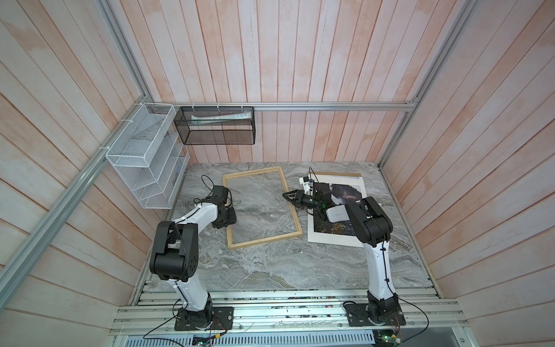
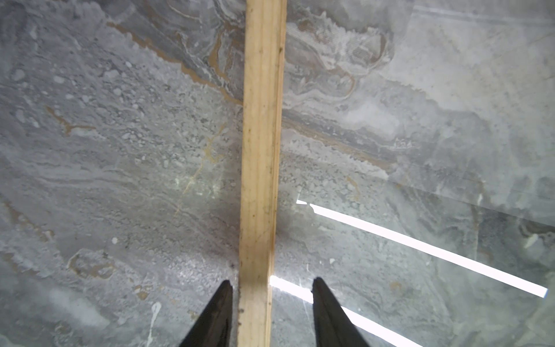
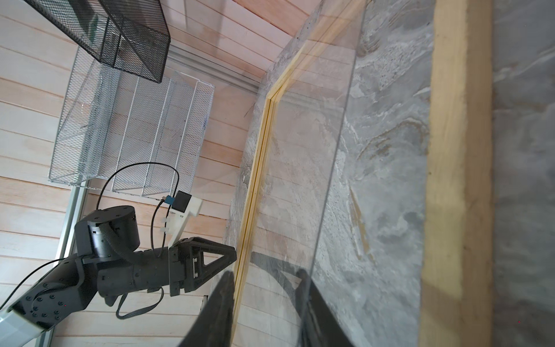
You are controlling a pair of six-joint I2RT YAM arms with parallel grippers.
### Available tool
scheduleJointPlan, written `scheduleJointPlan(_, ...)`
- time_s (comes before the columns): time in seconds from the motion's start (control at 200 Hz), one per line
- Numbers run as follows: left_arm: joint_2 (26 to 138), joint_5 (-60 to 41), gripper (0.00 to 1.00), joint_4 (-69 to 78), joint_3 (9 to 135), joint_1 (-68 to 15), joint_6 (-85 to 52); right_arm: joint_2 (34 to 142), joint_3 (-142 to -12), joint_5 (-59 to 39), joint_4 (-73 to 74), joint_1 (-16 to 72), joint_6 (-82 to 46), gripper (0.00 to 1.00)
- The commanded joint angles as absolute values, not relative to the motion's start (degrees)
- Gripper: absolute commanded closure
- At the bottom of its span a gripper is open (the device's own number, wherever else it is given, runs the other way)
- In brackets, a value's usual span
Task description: Put the photo into the frame
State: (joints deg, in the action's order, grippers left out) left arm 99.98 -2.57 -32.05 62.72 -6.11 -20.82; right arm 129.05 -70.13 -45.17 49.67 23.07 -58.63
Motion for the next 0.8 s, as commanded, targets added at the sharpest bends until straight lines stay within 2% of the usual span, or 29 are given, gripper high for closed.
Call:
scheduleJointPlan(0.0,99.2,-2.9,0.55,-31.1,61.7,-5.9,-20.9,126.3,-70.6,-43.4,45.7,23.6,-54.6,0.59)
scheduleJointPlan(0.24,99.4,-3.0,0.56,-30.9,61.4,-5.9,-20.7,124.6,-71.1,-40.5,38.6,24.1,-49.8,0.50)
scheduleJointPlan(0.795,99.7,-3.4,0.60,-30.6,61.3,-5.9,-20.6,120.4,-75.0,-27.9,18.2,25.3,-38.5,0.44)
